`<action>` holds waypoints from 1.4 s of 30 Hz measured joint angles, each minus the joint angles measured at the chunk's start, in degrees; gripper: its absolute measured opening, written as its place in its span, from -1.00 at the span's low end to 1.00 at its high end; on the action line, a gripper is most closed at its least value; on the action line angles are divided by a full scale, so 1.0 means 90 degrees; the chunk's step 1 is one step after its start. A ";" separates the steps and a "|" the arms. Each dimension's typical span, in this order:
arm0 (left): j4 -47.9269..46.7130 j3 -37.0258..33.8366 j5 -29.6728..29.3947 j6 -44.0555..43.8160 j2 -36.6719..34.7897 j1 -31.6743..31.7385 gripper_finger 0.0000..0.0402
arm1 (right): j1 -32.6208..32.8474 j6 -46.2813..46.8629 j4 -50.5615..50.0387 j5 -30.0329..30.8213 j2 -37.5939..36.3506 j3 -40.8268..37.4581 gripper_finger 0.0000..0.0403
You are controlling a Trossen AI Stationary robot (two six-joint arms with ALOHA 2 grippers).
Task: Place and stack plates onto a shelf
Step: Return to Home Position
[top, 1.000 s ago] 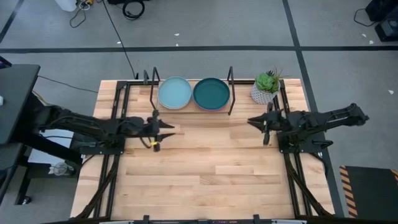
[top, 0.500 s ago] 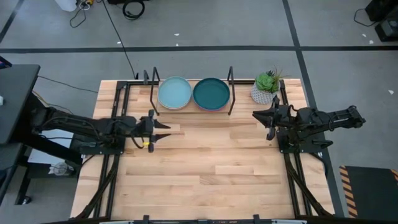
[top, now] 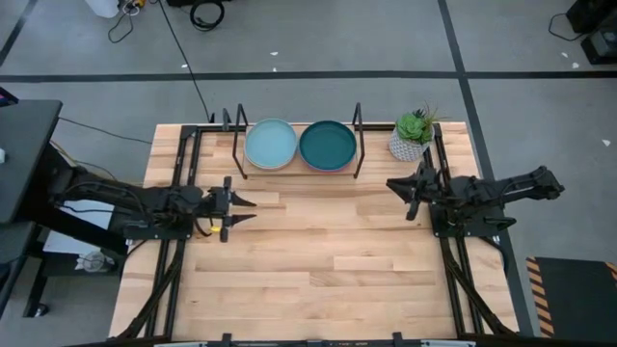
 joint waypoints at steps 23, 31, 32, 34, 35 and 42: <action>-0.2900 -0.0030 -0.0152 -0.0573 -0.3773 -0.0476 -0.29 | 0.0022 -0.0234 0.1011 -0.0361 -0.1123 -0.1155 -0.72; -0.1814 -0.0547 0.0092 -0.0637 -0.3921 -0.1273 -0.29 | 0.0022 -0.0238 0.1051 -0.0498 -0.1123 -0.1152 -0.72; -0.1606 -0.0656 0.0095 -0.0640 -0.3918 -0.1348 -0.29 | 0.0022 -0.0239 0.1057 -0.0511 -0.1123 -0.1152 -0.72; -0.1149 -0.0770 0.0058 -0.0580 -0.3910 -0.1447 -0.29 | 0.0022 -0.0240 0.1053 -0.0523 -0.1123 -0.1152 -0.72; -0.1073 -0.0776 0.0029 -0.0551 -0.3922 -0.1470 -0.29 | 0.0022 -0.0240 0.1083 -0.0528 -0.1123 -0.1152 -0.72; -0.0986 -0.0788 -0.0031 -0.0876 -0.3878 -0.1450 -0.29 | 0.0022 -0.0240 0.1092 -0.0528 -0.1123 -0.1150 -0.72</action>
